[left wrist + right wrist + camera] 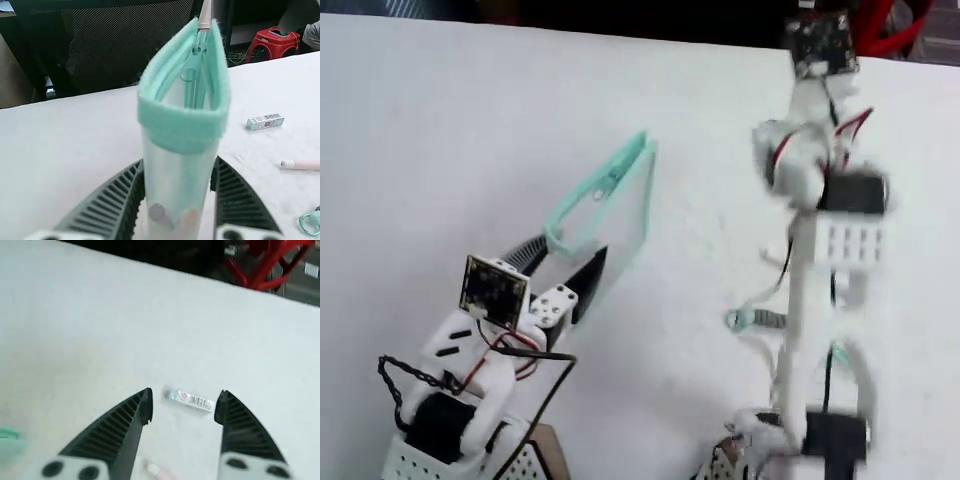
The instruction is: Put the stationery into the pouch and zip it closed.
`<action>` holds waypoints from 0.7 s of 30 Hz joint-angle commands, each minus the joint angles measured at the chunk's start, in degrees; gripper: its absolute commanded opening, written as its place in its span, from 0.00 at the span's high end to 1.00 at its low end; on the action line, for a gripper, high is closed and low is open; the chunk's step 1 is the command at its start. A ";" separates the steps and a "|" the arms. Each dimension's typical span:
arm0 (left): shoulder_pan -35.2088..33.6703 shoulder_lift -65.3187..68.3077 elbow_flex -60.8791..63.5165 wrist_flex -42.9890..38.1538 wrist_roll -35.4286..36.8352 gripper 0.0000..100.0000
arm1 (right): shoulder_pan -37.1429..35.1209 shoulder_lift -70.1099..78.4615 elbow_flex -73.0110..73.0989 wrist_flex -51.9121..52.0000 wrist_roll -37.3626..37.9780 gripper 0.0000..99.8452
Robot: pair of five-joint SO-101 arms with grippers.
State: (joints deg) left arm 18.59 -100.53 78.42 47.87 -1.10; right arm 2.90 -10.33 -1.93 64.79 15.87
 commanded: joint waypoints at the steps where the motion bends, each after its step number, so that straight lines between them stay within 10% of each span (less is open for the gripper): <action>1: 0.22 -0.66 -0.26 -1.41 -0.70 0.78 | 2.59 14.81 -10.81 1.36 1.41 0.80; 7: 0.22 -0.66 -0.26 -1.41 -0.70 0.78 | 2.95 35.38 -31.30 9.54 3.87 0.80; 15: 0.22 -0.66 -0.26 -1.58 -0.70 0.78 | 4.35 54.46 -53.54 23.25 42.99 0.80; 21: 0.22 -0.66 -0.26 -1.67 -0.70 0.78 | 6.90 64.92 -65.49 23.96 47.47 0.80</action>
State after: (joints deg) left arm 18.59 -100.53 78.42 47.87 -1.10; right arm 9.14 52.79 -60.57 88.44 61.05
